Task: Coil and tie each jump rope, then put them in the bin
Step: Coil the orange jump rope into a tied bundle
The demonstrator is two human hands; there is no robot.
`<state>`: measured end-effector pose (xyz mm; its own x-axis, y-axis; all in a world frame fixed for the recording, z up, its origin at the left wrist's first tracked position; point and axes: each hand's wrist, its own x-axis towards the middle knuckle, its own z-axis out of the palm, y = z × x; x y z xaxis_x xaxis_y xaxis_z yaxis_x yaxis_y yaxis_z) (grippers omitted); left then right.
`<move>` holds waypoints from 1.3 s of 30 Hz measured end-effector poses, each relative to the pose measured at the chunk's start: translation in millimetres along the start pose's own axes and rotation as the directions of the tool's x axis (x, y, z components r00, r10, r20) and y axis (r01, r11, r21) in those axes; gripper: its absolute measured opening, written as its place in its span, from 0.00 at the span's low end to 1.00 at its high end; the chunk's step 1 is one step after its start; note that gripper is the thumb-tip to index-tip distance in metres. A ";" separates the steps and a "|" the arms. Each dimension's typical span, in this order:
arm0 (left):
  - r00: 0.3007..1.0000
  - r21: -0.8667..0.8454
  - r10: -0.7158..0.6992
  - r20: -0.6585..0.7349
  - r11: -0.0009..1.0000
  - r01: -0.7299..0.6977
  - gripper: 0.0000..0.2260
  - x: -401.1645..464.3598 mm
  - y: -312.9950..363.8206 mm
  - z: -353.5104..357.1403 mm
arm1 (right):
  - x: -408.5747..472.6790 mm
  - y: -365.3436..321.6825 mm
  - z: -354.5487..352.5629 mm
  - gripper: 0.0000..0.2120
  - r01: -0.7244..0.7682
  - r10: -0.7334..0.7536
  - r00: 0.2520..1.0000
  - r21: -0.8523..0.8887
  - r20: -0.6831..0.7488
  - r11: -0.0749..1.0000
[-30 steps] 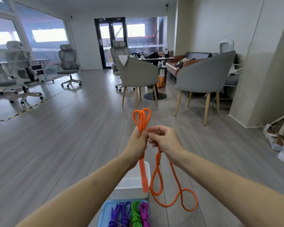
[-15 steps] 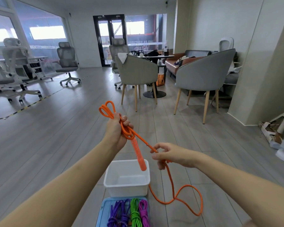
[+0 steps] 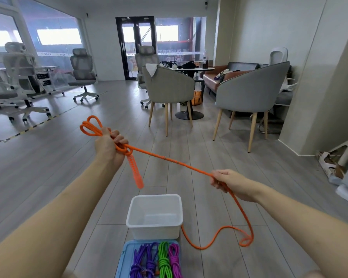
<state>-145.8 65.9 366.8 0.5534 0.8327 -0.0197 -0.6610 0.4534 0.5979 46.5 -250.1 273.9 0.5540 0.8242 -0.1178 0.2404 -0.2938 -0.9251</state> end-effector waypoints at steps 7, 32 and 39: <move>0.980 0.265 -0.128 0.154 0.961 0.084 0.10 -39.2 -53.1 28.2 | 8.2 -10.5 42.0 0.15 -0.067 0.054 0.985 -0.075 -0.165 0.995; 0.923 0.516 -0.130 0.362 0.853 -0.082 0.14 -62.7 -76.3 23.3 | -18.2 -66.5 63.6 0.07 0.319 -0.317 0.947 -0.054 0.045 0.946; 0.886 0.554 -0.327 0.329 0.826 0.099 0.13 -68.0 -80.5 25.1 | -26.7 -83.0 64.5 0.06 0.408 -0.391 0.913 -0.265 0.119 0.874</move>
<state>-117.4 -35.2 340.2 0.8732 0.4847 0.0507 -0.2104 0.2811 0.9363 -39.6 -216.5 330.5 0.3169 0.9247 0.2110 0.6473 -0.0482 -0.7607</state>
